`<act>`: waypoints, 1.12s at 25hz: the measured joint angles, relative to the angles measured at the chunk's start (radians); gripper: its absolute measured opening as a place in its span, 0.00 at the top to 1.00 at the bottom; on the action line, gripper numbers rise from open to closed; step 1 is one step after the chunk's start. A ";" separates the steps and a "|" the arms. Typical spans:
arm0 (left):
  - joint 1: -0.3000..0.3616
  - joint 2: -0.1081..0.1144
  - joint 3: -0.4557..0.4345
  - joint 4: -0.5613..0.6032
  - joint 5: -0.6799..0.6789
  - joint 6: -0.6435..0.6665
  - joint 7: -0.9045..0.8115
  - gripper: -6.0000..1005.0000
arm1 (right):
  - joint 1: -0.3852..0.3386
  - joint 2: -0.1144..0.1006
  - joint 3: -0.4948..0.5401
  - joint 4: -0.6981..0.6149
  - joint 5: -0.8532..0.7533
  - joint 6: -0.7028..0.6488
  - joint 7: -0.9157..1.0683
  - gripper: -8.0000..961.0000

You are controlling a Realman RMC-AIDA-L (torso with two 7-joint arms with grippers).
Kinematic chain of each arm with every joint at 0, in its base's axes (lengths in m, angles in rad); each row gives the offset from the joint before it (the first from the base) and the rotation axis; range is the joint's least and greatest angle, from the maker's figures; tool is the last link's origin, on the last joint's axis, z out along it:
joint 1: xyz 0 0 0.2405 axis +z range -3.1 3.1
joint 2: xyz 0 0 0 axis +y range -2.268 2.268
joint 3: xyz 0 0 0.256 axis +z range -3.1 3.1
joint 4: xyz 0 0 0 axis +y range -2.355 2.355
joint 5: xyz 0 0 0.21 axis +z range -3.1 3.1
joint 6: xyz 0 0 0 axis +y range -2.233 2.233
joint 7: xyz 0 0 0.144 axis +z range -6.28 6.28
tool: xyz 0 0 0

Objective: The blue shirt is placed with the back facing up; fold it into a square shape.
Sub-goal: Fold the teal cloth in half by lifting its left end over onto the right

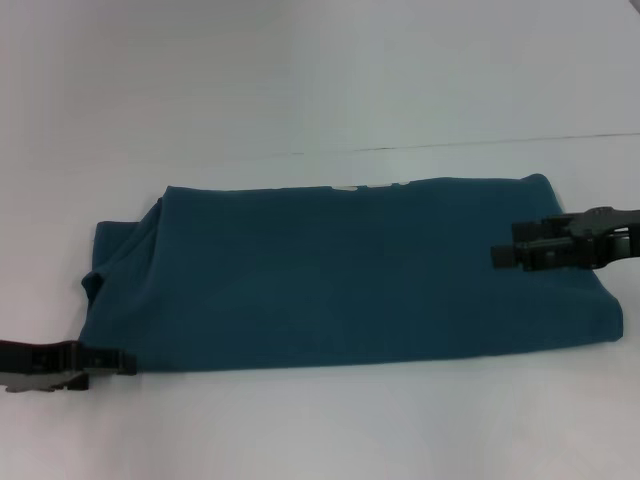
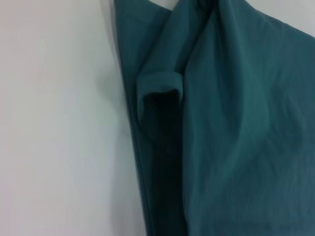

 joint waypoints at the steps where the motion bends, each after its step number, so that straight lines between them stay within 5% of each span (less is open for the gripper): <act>1: -0.001 0.000 0.000 0.000 0.000 0.000 0.000 0.16 | 0.000 0.001 0.000 -0.002 0.000 0.000 0.002 0.05; 28: -0.035 0.006 0.043 -0.019 0.000 -0.046 -0.026 0.21 | -0.011 0.004 0.000 -0.013 0.025 -0.012 0.006 0.05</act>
